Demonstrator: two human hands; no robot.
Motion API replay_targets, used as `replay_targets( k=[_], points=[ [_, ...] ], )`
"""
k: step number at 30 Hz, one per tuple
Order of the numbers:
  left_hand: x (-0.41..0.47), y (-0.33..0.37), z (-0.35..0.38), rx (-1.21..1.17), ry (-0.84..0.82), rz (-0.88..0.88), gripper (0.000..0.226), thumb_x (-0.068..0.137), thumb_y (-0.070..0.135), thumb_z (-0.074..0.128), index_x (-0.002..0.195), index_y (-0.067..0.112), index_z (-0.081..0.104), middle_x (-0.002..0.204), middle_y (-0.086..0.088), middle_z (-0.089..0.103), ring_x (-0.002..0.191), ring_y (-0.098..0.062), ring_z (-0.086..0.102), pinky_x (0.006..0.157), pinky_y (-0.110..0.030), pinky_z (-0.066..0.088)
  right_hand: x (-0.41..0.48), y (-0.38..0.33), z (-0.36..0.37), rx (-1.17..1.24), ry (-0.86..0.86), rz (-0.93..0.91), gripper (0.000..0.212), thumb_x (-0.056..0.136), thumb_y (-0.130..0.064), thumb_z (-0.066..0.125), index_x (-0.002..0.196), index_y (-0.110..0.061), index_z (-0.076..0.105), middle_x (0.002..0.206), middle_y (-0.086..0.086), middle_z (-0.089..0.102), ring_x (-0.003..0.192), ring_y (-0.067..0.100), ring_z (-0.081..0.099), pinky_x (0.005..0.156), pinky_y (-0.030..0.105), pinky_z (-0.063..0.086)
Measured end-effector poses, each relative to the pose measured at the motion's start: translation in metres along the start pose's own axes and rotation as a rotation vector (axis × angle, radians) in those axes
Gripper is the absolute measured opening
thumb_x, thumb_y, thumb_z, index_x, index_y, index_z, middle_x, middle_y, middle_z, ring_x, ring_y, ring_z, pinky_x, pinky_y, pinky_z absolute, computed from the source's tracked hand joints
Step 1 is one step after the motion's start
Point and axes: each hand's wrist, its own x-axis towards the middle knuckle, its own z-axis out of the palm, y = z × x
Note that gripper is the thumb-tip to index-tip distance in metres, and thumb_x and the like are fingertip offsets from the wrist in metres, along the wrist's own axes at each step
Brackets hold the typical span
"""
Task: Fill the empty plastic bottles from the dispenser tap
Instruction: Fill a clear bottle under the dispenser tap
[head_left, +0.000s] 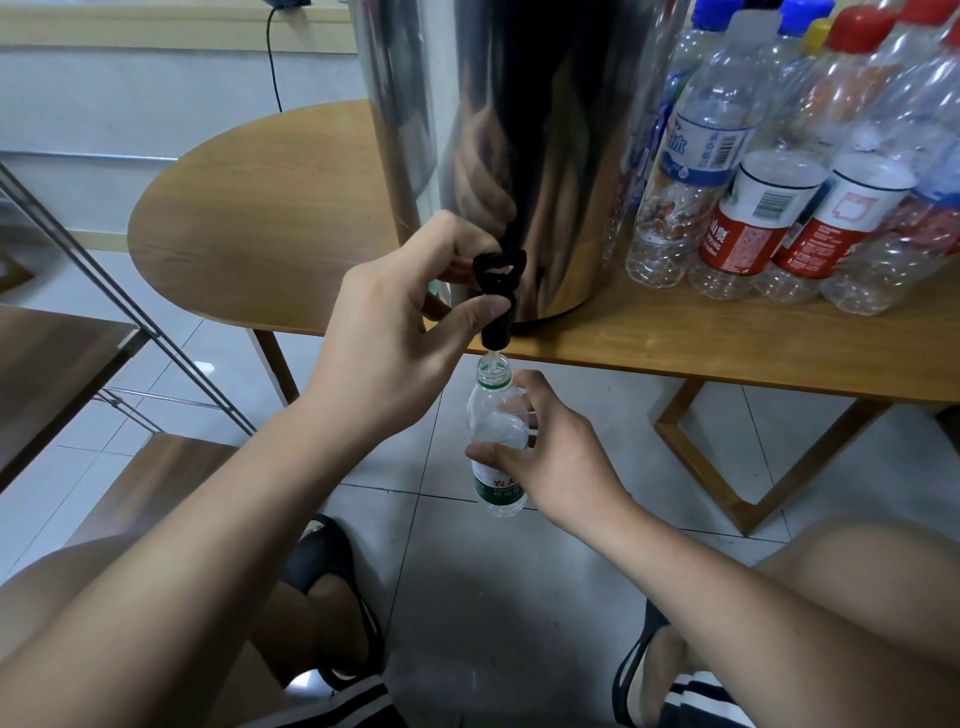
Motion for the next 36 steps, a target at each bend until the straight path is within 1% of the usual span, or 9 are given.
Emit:
replay_targets(
  k=[6,10,13,18,24,27,29,32,36],
  points=[
    [0.0006,0.0007,0.0,-0.002,-0.002,-0.004,0.019,0.097,0.006,0.08,0.11,0.01,0.067,0.104,0.014,0.072,0.104,-0.015,0.073,0.073,-0.025,0.056,-0.0001,0.0004,-0.0004,-0.003,-0.002,-0.006,0.073,0.079,-0.047,0.093,0.136,-0.049,0.048,0.125,-0.014,0.069,0.117,0.008,0.065,0.103,0.04,0.057],
    [0.0004,0.0004,-0.0006,-0.004,-0.005,-0.006,0.02,0.098,0.007,0.08,0.111,0.01,0.066,0.103,0.01,0.073,0.104,-0.016,0.073,0.073,-0.028,0.057,0.0002,0.0008,0.0001,-0.008,-0.003,-0.002,0.074,0.079,-0.049,0.092,0.137,-0.048,0.047,0.127,-0.014,0.068,0.118,0.01,0.065,0.103,0.041,0.057],
    [0.0001,0.0001,-0.0002,-0.007,-0.004,-0.014,0.021,0.097,0.007,0.08,0.112,0.01,0.065,0.102,0.005,0.073,0.103,-0.015,0.073,0.073,-0.03,0.058,0.0001,0.0005,-0.0002,-0.001,-0.003,-0.009,0.073,0.08,-0.047,0.093,0.137,-0.048,0.047,0.126,-0.014,0.068,0.118,0.008,0.065,0.103,0.039,0.056],
    [0.0,0.0004,-0.0009,-0.004,-0.007,-0.001,0.021,0.098,0.007,0.08,0.112,0.011,0.065,0.101,0.003,0.073,0.101,-0.017,0.073,0.073,-0.028,0.057,-0.0004,-0.0008,-0.0011,-0.006,-0.004,-0.006,0.072,0.081,-0.045,0.092,0.137,-0.049,0.047,0.126,-0.015,0.067,0.116,0.008,0.065,0.102,0.035,0.056],
    [-0.0002,-0.0001,-0.0011,0.006,-0.006,-0.004,0.021,0.098,0.008,0.08,0.112,0.012,0.066,0.101,0.01,0.071,0.099,-0.011,0.07,0.074,-0.027,0.057,-0.0004,-0.0009,-0.0013,-0.008,-0.005,-0.005,0.072,0.082,-0.043,0.092,0.138,-0.048,0.047,0.126,-0.015,0.068,0.115,0.006,0.065,0.101,0.031,0.055],
    [-0.0004,-0.0003,-0.0008,0.002,-0.006,-0.011,0.021,0.097,0.008,0.081,0.112,0.012,0.066,0.1,0.009,0.072,0.098,-0.015,0.07,0.073,-0.032,0.058,-0.0011,-0.001,-0.0015,-0.007,-0.007,-0.004,0.073,0.082,-0.042,0.092,0.14,-0.046,0.048,0.127,-0.014,0.068,0.116,0.007,0.064,0.097,0.025,0.052],
    [-0.0005,-0.0002,-0.0008,0.003,-0.009,-0.01,0.021,0.097,0.008,0.081,0.111,0.012,0.066,0.101,0.009,0.072,0.099,-0.017,0.071,0.073,-0.034,0.059,-0.0012,-0.0014,-0.0014,0.001,-0.004,-0.002,0.072,0.082,-0.041,0.092,0.139,-0.047,0.048,0.126,-0.015,0.068,0.116,0.008,0.065,0.098,0.028,0.054],
    [-0.0002,0.0,-0.0017,0.011,-0.015,-0.004,0.02,0.098,0.009,0.081,0.112,0.011,0.066,0.103,0.009,0.072,0.101,-0.017,0.071,0.074,-0.036,0.059,-0.0006,-0.0014,-0.0009,-0.003,-0.009,0.001,0.073,0.082,-0.043,0.092,0.138,-0.05,0.046,0.128,-0.013,0.069,0.118,0.011,0.066,0.103,0.037,0.056],
    [0.0004,0.0006,-0.0022,0.014,-0.017,-0.001,0.02,0.098,0.01,0.08,0.112,0.013,0.066,0.103,0.009,0.072,0.101,-0.015,0.072,0.074,-0.034,0.059,-0.0006,-0.0004,-0.0008,-0.002,-0.011,0.004,0.073,0.081,-0.044,0.092,0.139,-0.05,0.046,0.129,-0.013,0.069,0.117,0.011,0.066,0.103,0.036,0.057]
  ],
)
